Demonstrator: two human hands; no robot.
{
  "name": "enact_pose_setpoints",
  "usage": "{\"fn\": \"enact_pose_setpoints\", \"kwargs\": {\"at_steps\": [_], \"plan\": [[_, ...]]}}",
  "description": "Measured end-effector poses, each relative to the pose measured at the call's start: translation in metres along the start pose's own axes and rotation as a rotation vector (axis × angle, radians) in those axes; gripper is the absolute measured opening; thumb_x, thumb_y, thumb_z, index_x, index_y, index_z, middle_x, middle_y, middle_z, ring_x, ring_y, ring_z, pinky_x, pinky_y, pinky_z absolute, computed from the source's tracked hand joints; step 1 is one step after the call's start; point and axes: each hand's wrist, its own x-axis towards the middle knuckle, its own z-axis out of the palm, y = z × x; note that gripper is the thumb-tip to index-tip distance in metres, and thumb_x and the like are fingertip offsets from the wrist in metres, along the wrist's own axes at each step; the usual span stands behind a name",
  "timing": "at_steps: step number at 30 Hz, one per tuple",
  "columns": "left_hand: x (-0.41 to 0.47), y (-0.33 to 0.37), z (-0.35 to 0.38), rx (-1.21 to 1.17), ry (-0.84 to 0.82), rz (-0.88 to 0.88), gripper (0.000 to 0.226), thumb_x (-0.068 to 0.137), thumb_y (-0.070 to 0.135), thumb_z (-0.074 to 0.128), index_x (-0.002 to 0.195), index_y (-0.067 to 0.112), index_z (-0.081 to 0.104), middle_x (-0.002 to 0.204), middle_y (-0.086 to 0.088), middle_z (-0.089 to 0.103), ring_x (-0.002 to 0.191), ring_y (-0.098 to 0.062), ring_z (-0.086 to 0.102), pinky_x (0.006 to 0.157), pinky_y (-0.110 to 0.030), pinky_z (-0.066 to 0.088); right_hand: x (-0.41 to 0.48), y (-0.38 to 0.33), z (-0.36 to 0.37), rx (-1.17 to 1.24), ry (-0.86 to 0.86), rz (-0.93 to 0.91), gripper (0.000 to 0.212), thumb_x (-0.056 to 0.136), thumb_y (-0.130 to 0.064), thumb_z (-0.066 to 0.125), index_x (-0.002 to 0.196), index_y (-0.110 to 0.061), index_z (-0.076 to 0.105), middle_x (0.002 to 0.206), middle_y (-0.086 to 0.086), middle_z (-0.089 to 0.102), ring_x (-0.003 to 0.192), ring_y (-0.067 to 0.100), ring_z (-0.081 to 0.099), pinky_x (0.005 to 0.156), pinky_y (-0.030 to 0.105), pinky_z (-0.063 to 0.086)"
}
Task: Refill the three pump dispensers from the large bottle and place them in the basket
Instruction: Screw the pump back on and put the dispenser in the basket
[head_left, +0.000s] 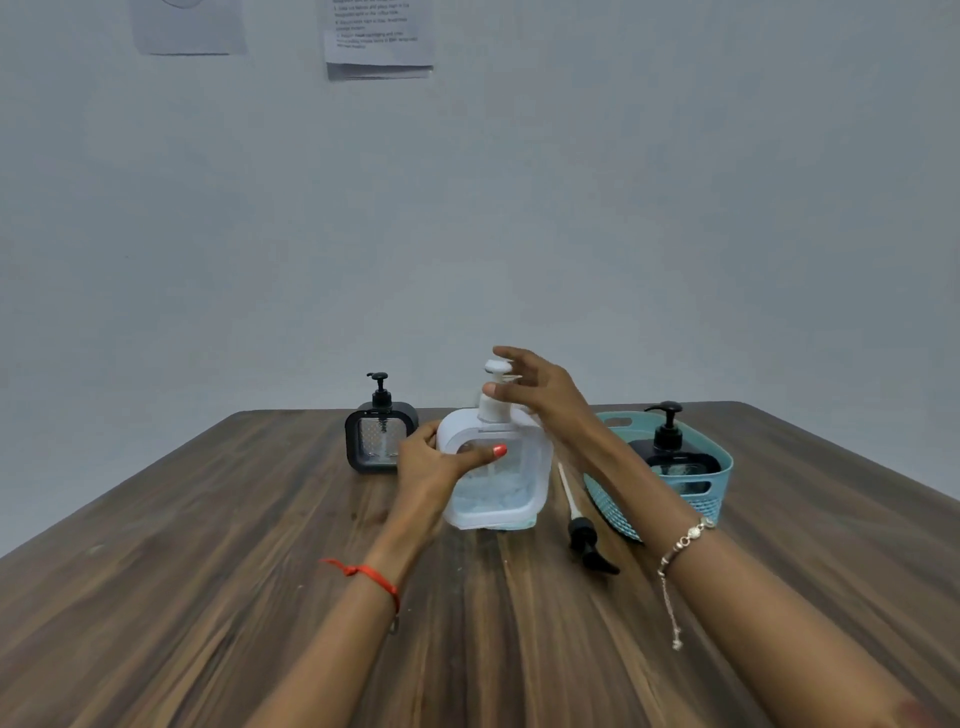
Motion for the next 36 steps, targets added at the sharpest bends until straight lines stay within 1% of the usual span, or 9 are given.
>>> {"fn": "enact_pose_setpoints", "kwargs": {"at_steps": [4, 8, 11, 16, 21, 23, 27, 32, 36], "plan": [[0.0, -0.003, 0.014, -0.021, -0.033, -0.022, 0.047, 0.057, 0.009, 0.087, 0.098, 0.009, 0.065, 0.095, -0.01, 0.07, 0.087, -0.028, 0.068, 0.075, -0.04, 0.058, -0.003, 0.003, -0.021, 0.193, -0.037, 0.014, 0.033, 0.083, -0.017, 0.062, 0.116, -0.013, 0.063, 0.114, 0.005, 0.068, 0.111, 0.02, 0.06, 0.098, 0.043, 0.043], [0.002, -0.005, 0.036, -0.022, -0.071, -0.031, 0.05, 0.054, 0.015, 0.089, 0.099, 0.01, 0.066, 0.095, -0.008, 0.072, 0.087, -0.027, 0.069, 0.078, -0.044, 0.058, -0.009, 0.006, -0.045, 0.314, 0.023, 0.032, 0.023, 0.084, -0.015, 0.062, 0.106, -0.008, 0.067, 0.113, 0.009, 0.068, 0.101, 0.018, 0.06, 0.09, 0.04, 0.045], [0.002, -0.001, 0.06, -0.03, -0.08, 0.011, 0.05, 0.058, 0.015, 0.087, 0.103, 0.01, 0.065, 0.098, -0.007, 0.071, 0.087, -0.024, 0.068, 0.076, -0.039, 0.059, -0.008, 0.005, -0.063, 0.233, 0.147, 0.045, 0.03, 0.077, -0.022, 0.071, 0.105, -0.013, 0.068, 0.107, 0.002, 0.07, 0.096, 0.012, 0.062, 0.088, 0.036, 0.043], [0.016, 0.009, 0.104, -0.054, -0.04, 0.087, 0.051, 0.057, 0.017, 0.088, 0.101, 0.007, 0.064, 0.095, -0.006, 0.071, 0.085, -0.022, 0.068, 0.071, -0.032, 0.058, 0.003, -0.01, -0.095, 0.096, 0.375, -0.073, 0.034, 0.069, -0.021, 0.08, 0.094, -0.005, 0.065, 0.082, 0.003, 0.063, 0.067, 0.005, 0.057, 0.058, 0.009, 0.045], [0.043, 0.014, 0.139, -0.027, -0.022, 0.153, 0.062, 0.056, 0.026, 0.088, 0.108, 0.007, 0.061, 0.102, -0.006, 0.069, 0.091, -0.022, 0.066, 0.073, -0.029, 0.056, 0.025, -0.017, -0.125, -0.088, 0.401, -0.119, 0.037, 0.066, -0.031, 0.082, 0.076, -0.012, 0.051, 0.072, 0.004, 0.051, 0.062, 0.012, 0.045, 0.06, 0.02, 0.039], [0.052, 0.016, 0.15, -0.031, -0.006, 0.171, 0.062, 0.059, 0.026, 0.087, 0.112, 0.008, 0.059, 0.104, -0.005, 0.066, 0.09, -0.02, 0.063, 0.067, -0.02, 0.051, 0.034, -0.017, -0.135, -0.111, 0.386, -0.108, 0.037, 0.068, -0.03, 0.081, 0.079, -0.014, 0.048, 0.074, 0.0, 0.048, 0.063, 0.01, 0.044, 0.061, 0.019, 0.038], [0.075, 0.019, 0.163, -0.064, 0.028, 0.181, 0.058, 0.064, 0.025, 0.084, 0.113, 0.008, 0.058, 0.104, -0.004, 0.064, 0.082, -0.013, 0.059, 0.056, -0.008, 0.045, 0.044, -0.009, -0.154, -0.16, 0.279, -0.029, 0.046, 0.074, -0.029, 0.076, 0.112, -0.012, 0.055, 0.087, -0.002, 0.058, 0.082, 0.008, 0.055, 0.067, 0.02, 0.043], [0.1, 0.011, 0.173, -0.09, 0.017, 0.176, 0.059, 0.066, 0.023, 0.083, 0.115, 0.005, 0.057, 0.106, -0.006, 0.063, 0.085, -0.015, 0.059, 0.054, -0.006, 0.046, 0.049, 0.019, -0.172, -0.22, 0.214, 0.031, 0.04, 0.082, -0.025, 0.069, 0.119, -0.015, 0.061, 0.117, 0.006, 0.062, 0.104, 0.016, 0.055, 0.074, 0.027, 0.045], [0.11, -0.003, 0.181, -0.071, 0.002, 0.169, 0.059, 0.07, 0.024, 0.081, 0.118, 0.005, 0.052, 0.109, -0.005, 0.059, 0.092, -0.017, 0.057, 0.064, -0.013, 0.046, 0.052, 0.043, -0.182, -0.174, 0.166, 0.098, 0.042, 0.083, -0.017, 0.068, 0.124, -0.02, 0.058, 0.115, 0.014, 0.064, 0.105, 0.024, 0.06, 0.081, 0.036, 0.054]]}}
